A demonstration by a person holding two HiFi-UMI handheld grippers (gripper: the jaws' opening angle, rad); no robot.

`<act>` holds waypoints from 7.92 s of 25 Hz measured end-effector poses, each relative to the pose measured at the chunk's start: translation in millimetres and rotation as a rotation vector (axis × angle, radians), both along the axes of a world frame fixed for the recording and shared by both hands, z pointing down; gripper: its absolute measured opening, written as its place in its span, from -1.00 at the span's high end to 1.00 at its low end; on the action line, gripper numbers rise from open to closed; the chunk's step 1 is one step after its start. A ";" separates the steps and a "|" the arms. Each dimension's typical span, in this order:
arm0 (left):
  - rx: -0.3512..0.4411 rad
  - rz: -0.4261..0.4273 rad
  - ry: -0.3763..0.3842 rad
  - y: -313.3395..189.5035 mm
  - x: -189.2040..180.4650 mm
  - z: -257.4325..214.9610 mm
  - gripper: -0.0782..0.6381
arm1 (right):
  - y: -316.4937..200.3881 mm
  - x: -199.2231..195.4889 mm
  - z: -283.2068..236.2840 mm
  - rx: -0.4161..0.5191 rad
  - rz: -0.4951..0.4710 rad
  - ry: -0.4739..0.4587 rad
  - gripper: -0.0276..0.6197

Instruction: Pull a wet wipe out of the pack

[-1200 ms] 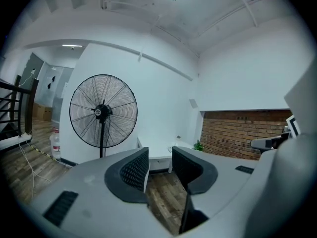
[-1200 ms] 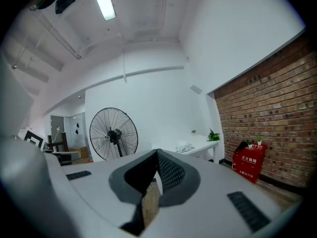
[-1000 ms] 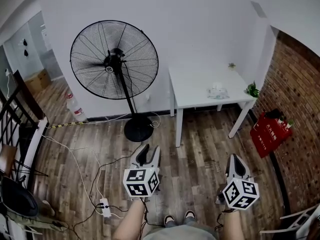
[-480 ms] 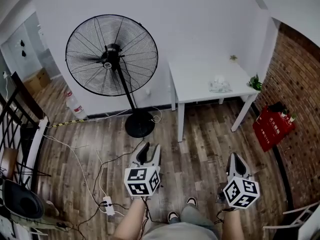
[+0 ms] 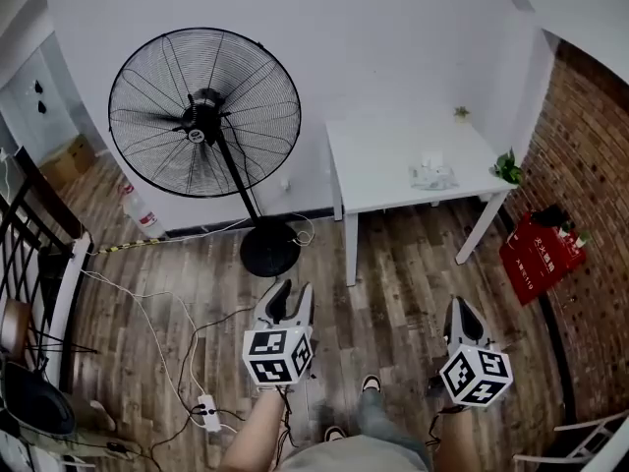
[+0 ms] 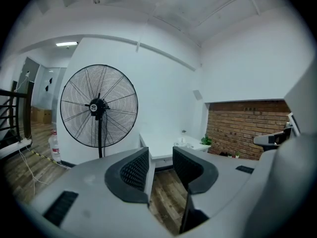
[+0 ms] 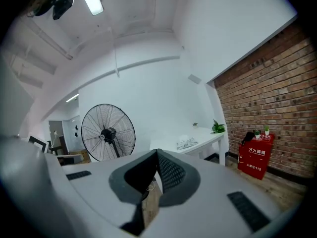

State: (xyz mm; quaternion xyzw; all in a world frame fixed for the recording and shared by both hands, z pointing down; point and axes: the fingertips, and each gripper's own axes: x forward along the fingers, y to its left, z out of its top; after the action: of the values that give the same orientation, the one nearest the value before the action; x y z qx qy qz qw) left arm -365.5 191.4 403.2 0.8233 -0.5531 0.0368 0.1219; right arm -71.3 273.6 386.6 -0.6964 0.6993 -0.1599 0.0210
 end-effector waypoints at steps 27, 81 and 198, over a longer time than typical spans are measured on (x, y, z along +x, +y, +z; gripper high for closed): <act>-0.036 0.015 -0.032 -190.6 127.8 1.6 0.39 | -191.0 128.6 14.7 -0.055 -0.007 -0.050 0.91; -0.162 0.289 -0.045 -539.6 395.8 37.1 0.39 | -502.6 338.0 39.3 -0.161 0.113 -0.050 0.91; -0.563 0.175 -0.036 -482.4 497.2 140.1 0.75 | -516.8 430.7 141.3 -0.359 -0.062 -0.220 0.91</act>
State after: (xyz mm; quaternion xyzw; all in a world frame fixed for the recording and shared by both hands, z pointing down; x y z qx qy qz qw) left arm 131.8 -291.0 543.3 0.8009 -0.4499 0.2141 0.3321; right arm 359.4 -243.2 528.0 -0.6454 0.6742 -0.3576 -0.0321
